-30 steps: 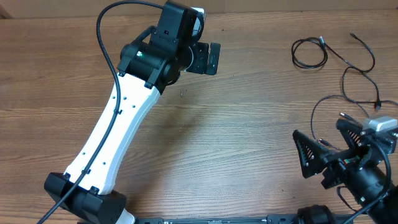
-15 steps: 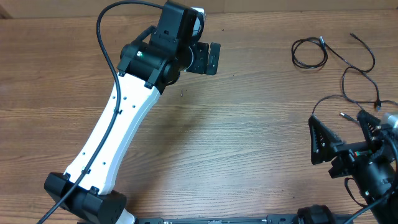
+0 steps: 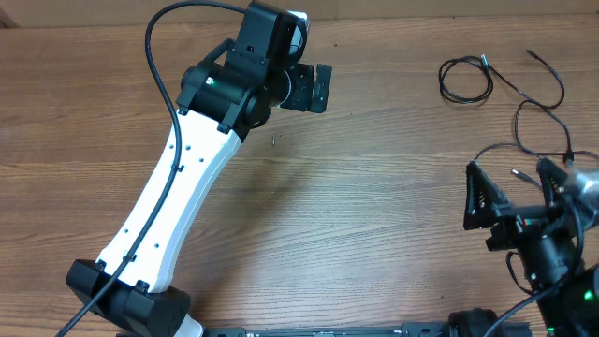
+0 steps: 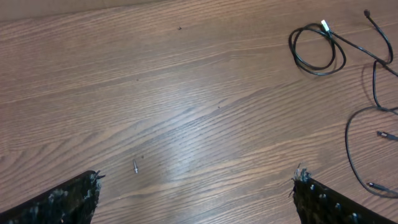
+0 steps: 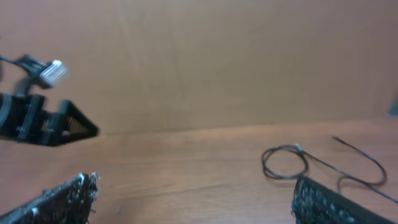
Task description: Untangle cables
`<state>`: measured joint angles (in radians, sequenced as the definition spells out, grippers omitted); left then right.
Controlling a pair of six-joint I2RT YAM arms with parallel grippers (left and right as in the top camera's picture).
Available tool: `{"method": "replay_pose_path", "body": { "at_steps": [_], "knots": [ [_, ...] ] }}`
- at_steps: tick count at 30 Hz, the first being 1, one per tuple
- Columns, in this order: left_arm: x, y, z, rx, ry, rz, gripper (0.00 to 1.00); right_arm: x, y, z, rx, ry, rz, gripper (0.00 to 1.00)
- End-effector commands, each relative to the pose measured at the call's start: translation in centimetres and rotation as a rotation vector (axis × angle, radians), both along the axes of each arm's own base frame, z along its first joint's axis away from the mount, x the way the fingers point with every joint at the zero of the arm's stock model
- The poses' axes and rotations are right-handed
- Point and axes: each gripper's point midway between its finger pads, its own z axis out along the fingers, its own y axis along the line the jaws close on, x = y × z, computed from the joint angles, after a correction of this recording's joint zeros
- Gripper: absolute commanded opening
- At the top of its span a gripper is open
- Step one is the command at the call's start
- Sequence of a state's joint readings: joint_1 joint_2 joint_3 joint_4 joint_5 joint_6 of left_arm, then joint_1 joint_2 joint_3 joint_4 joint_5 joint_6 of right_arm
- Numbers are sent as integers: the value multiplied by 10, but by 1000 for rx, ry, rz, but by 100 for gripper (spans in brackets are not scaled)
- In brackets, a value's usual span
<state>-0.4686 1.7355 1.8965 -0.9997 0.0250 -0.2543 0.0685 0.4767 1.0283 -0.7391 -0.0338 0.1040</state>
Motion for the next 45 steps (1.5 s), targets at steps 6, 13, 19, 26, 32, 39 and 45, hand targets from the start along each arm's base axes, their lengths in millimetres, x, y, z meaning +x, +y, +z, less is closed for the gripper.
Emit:
{"method": "replay_pose_path", "body": {
  "at_steps": [6,13,19,26,32,39,45],
  "knots": [
    [3,3,-1,13,-6,2,100,-7,-18,-38,-1,-163,-92,100],
    [3,3,-1,13,-6,2,100,6,-16,-83,3,-260,-79,100],
    [3,3,-1,13,-6,2,100,16,-15,-114,3,-255,-72,100],
    [3,3,-1,13,-6,2,100,27,-15,-136,3,-267,-72,100],
    [3,3,-1,13,-6,2,100,34,-16,-163,1,-221,-75,100],
    [3,3,-1,13,-6,2,99,40,-20,-185,0,-201,-91,100],
    [3,3,-1,13,-6,2,100,41,-20,-193,-1,-188,-88,100]
  ]
}}
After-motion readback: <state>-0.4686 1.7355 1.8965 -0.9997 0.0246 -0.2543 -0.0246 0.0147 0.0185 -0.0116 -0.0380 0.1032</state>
